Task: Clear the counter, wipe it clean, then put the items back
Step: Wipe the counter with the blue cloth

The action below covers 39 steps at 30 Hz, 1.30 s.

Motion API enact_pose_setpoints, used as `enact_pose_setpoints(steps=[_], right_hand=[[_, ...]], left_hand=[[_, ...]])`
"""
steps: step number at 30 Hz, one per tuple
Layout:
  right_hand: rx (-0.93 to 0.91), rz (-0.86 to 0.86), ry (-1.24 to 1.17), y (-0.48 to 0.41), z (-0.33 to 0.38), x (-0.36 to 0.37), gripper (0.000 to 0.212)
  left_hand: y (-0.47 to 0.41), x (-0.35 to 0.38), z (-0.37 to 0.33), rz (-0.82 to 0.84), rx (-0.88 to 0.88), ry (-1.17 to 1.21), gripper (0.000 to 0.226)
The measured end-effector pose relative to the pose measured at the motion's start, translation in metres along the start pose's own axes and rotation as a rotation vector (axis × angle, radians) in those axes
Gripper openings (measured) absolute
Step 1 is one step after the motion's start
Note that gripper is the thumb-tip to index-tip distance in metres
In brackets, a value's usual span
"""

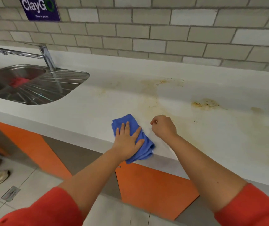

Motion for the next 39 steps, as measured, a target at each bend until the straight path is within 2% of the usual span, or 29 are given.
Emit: enact_pose_setpoints(steps=[2,4,6,8,10,12,14,16,18,22,25,28,30,32,36,37,39], right_hand=[[-0.038,-0.009,-0.029,-0.005,0.007,0.001,0.03],[-0.082,0.015,-0.039,-0.008,0.015,0.006,0.03],[-0.114,0.037,-0.046,-0.009,0.023,0.014,0.029],[-0.138,0.053,-0.049,-0.007,0.029,0.024,0.028],[-0.159,0.07,-0.057,-0.005,0.034,0.033,0.028],[-0.167,0.073,-0.067,-0.004,0.037,0.04,0.027],[-0.186,0.06,-0.069,-0.005,0.041,0.045,0.026],[-0.228,0.046,-0.068,-0.007,0.047,0.051,0.026],[-0.266,0.039,-0.046,-0.009,0.054,0.057,0.027],[-0.307,0.141,0.049,-0.011,0.071,0.08,0.038],[-0.25,0.217,0.196,-0.012,0.085,0.097,0.042],[-0.161,0.192,0.316,-0.021,0.096,0.099,0.04],[-0.116,0.152,0.348,-0.026,0.102,0.101,0.038],[-0.055,0.107,0.33,-0.031,0.11,0.107,0.036],[-0.067,-0.009,0.222,-0.048,0.131,0.123,0.036],[-0.092,-0.052,0.194,-0.051,0.134,0.127,0.035],[-0.139,-0.126,0.186,-0.054,0.137,0.133,0.034]], left_hand=[[0.018,0.004,0.001,0.048,0.174,0.035,0.06],[0.028,0.0,0.015,0.081,0.245,0.084,0.064],[0.027,-0.011,0.035,0.104,0.153,0.261,0.049],[0.015,-0.022,0.053,-0.013,-0.013,0.419,0.034],[0.007,-0.028,0.055,-0.22,-0.126,0.298,0.031],[0.006,-0.02,0.043,-0.28,-0.185,0.111,0.041],[0.007,-0.009,0.026,-0.243,-0.139,-0.001,0.052],[0.008,-0.005,0.025,-0.192,-0.069,-0.036,0.054],[0.004,-0.01,0.044,-0.171,-0.069,-0.023,0.054],[-0.01,-0.021,0.1,-0.131,-0.159,-0.012,0.056],[-0.02,-0.032,0.152,-0.085,-0.222,-0.02,0.057],[-0.03,-0.048,0.208,-0.054,-0.366,-0.039,0.059],[-0.036,-0.054,0.218,-0.036,-0.427,-0.105,0.06],[-0.039,-0.05,0.2,-0.017,-0.349,-0.136,0.061],[-0.011,-0.038,0.168,-0.023,-0.004,-0.048,0.059],[-0.007,-0.039,0.179,-0.026,0.018,-0.036,0.058],[-0.006,-0.047,0.224,-0.052,-0.044,-0.038,0.059]])
Point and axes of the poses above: each hand's wrist, its own y-axis away from the middle knuckle, its own x-axis out of the palm, z = x × y, the point moved 6 cm from there along -y, towards the middle knuckle, and after that the axes turned 1 degree about y, right-handed, at the moved point
